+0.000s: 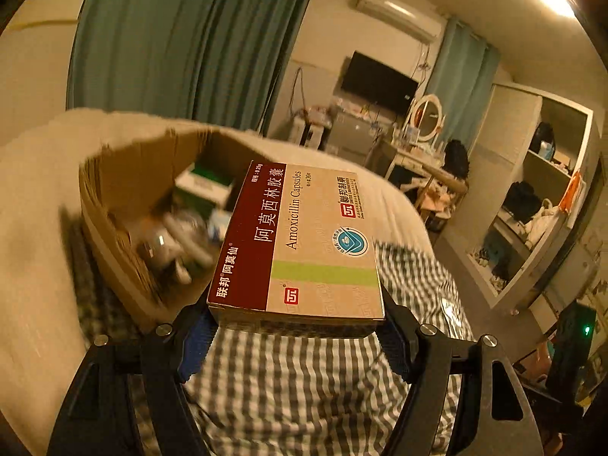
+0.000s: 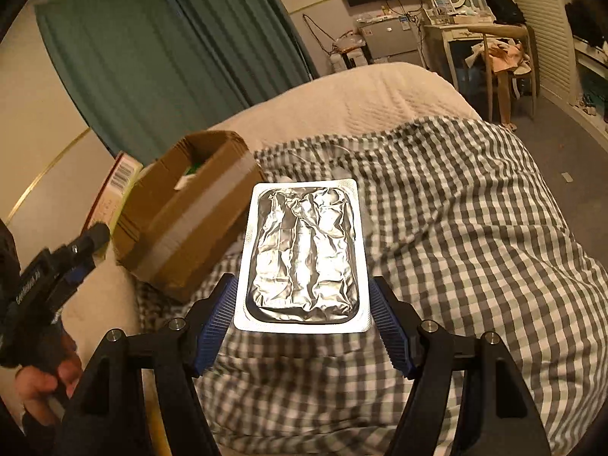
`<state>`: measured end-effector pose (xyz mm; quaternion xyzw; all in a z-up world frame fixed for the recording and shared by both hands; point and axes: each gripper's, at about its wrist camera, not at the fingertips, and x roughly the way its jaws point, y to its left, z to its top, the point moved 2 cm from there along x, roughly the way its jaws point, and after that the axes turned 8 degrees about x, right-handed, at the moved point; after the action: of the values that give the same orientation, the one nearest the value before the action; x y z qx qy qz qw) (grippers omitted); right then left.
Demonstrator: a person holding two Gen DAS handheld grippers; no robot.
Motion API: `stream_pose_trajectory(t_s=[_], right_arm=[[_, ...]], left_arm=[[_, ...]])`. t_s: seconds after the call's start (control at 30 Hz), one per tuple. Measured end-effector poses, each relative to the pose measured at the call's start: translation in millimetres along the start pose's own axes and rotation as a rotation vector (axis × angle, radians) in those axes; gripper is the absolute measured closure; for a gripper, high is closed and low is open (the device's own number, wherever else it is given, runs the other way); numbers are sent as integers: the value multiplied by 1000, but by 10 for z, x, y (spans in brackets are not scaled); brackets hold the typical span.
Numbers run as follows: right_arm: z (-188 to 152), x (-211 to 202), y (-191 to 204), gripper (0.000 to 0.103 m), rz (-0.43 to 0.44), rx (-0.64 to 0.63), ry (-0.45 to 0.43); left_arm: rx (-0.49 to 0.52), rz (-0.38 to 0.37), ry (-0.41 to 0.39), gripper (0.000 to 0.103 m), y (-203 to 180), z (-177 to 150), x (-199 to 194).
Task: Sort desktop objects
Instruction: 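Carry the medicine box and blister pack into the cardboard box and open both tools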
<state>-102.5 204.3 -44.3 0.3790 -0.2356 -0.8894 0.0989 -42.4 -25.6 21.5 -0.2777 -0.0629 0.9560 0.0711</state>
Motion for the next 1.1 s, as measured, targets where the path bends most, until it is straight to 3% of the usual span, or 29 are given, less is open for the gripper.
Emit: stream_pose_trajectory(t_s=[0.17, 0.3, 0.43, 0.57, 0.7, 0.8, 0.97, 1.1], right_arm=[[154, -54, 521, 34, 7, -84, -40], [358, 81, 1160, 34, 67, -175, -57], [593, 488, 1783, 34, 160, -197, -41], [761, 979, 2179, 34, 187, -206, -36], [872, 1349, 2405, 33, 190, -206, -40], [875, 1475, 2497, 23, 183, -178, -46], [816, 1345, 2400, 22, 176, -169, -49], [808, 1066, 2148, 22, 132, -176, -61]], left_arm=[[40, 5, -43, 27, 277, 417, -24], [79, 57, -60, 26, 627, 691, 134], [16, 64, -53, 26, 1010, 729, 357], [9, 101, 0, 26, 1273, 687, 569], [-26, 131, -3, 26, 1469, 684, 635], [-41, 146, 7, 21, 1555, 666, 638], [-59, 164, -16, 7, 1570, 689, 539], [-29, 171, -27, 7, 1473, 668, 441]])
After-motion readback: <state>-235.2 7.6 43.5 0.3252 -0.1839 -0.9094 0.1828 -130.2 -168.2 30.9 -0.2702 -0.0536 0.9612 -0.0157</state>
